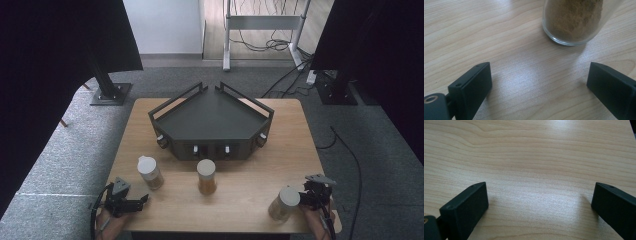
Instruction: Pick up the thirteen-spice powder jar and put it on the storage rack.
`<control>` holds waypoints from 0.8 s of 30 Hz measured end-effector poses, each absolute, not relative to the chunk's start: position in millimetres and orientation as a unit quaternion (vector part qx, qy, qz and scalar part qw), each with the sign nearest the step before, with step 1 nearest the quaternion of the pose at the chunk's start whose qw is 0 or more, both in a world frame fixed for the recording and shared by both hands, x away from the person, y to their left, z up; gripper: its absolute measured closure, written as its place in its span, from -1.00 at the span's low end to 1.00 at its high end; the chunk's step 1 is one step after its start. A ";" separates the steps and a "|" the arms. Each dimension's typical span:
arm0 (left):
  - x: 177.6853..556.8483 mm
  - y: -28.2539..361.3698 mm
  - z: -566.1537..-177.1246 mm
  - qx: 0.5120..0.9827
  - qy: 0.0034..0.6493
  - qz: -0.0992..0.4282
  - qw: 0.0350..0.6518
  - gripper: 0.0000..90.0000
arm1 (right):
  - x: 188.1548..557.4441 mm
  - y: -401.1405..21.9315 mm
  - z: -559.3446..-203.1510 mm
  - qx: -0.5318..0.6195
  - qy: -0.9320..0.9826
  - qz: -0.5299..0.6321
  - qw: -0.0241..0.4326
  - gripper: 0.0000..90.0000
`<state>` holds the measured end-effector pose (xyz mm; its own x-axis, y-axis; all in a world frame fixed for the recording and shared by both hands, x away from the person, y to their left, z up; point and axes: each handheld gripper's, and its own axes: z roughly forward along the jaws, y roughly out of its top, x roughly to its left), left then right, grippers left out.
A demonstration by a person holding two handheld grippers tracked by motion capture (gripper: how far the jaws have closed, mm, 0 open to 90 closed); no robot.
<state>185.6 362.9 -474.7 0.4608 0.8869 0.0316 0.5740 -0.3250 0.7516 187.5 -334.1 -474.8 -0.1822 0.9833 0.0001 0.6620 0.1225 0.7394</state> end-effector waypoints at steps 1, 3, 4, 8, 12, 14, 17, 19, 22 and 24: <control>184.0 362.2 -475.1 0.784 0.461 0.231 0.346 -0.82 | 187.4 -334.1 -474.8 0.585 0.703 0.311 0.258 -1.00; 181.0 359.2 -476.0 0.787 0.450 0.243 0.344 -0.81 | 187.3 -334.3 -474.8 0.584 0.704 0.311 0.258 -1.00; 180.3 358.2 -476.2 0.789 0.447 0.246 0.343 -0.81 | 187.3 -334.4 -474.8 0.584 0.704 0.311 0.258 -1.00; 179.2 357.0 -477.1 0.792 0.438 0.252 0.343 -0.84 | 187.0 -334.9 -474.9 0.583 0.705 0.312 0.258 -1.00; 178.0 362.5 -477.9 0.787 0.438 0.247 0.357 -0.83 | 186.5 -335.4 -474.9 0.582 0.706 0.312 0.257 -1.00; 176.6 365.9 -478.3 0.782 0.439 0.247 0.367 -0.83 | 186.4 -335.5 -474.9 0.582 0.706 0.312 0.257 -1.00; 173.6 370.4 -478.5 0.774 0.440 0.247 0.383 -0.83 | 186.4 -335.7 -474.9 0.581 0.706 0.312 0.257 -1.00; 171.9 372.5 -479.1 0.769 0.440 0.246 0.393 -0.83 | 186.2 -335.8 -474.9 0.581 0.707 0.312 0.257 -1.00; 170.3 373.8 -479.1 0.769 0.436 0.245 0.399 -0.83 | 186.0 -336.1 -474.9 0.580 0.707 0.313 0.256 -1.00; 169.7 374.0 -478.9 0.768 0.436 0.245 0.400 -0.83 | 185.5 -336.4 -474.9 0.579 0.708 0.313 0.256 -1.00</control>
<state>169.7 374.0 -478.9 0.5004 0.8653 0.0282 0.4733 -0.3007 0.8280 185.5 -336.4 -474.9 -0.1981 0.9802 0.0005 0.6600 0.1330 0.7394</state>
